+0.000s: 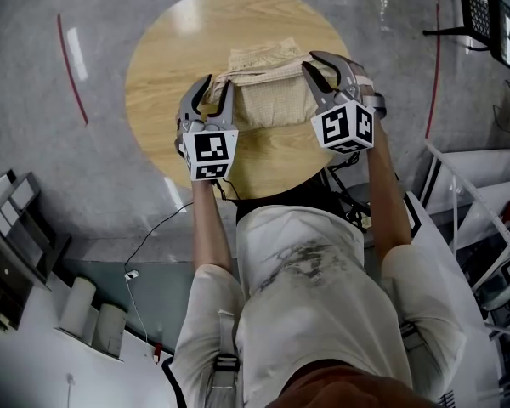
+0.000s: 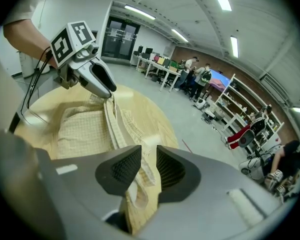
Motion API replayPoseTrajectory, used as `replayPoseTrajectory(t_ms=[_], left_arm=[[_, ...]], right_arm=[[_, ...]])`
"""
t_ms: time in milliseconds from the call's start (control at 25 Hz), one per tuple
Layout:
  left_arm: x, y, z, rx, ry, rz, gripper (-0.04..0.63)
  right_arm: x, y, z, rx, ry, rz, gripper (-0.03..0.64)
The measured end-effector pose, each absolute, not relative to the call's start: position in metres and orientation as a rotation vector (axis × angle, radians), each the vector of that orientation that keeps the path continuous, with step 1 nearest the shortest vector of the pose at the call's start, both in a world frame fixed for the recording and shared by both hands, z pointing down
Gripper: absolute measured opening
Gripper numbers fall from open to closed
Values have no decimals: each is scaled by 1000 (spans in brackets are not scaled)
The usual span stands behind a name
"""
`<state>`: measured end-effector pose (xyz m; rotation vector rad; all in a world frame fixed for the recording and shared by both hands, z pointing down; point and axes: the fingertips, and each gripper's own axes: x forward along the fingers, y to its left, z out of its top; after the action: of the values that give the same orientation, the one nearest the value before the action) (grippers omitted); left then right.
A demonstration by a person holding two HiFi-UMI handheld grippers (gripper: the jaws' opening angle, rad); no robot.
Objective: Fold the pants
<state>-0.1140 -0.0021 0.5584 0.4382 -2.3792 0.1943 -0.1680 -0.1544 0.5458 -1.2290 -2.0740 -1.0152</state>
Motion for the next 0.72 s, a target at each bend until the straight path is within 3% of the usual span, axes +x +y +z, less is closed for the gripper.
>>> replayPoseTrajectory(t_ms=[720], left_arm=[[-117, 2, 490, 333, -2542, 216, 44]], right_arm=[[-152, -146, 488, -1243, -2223, -981, 79]])
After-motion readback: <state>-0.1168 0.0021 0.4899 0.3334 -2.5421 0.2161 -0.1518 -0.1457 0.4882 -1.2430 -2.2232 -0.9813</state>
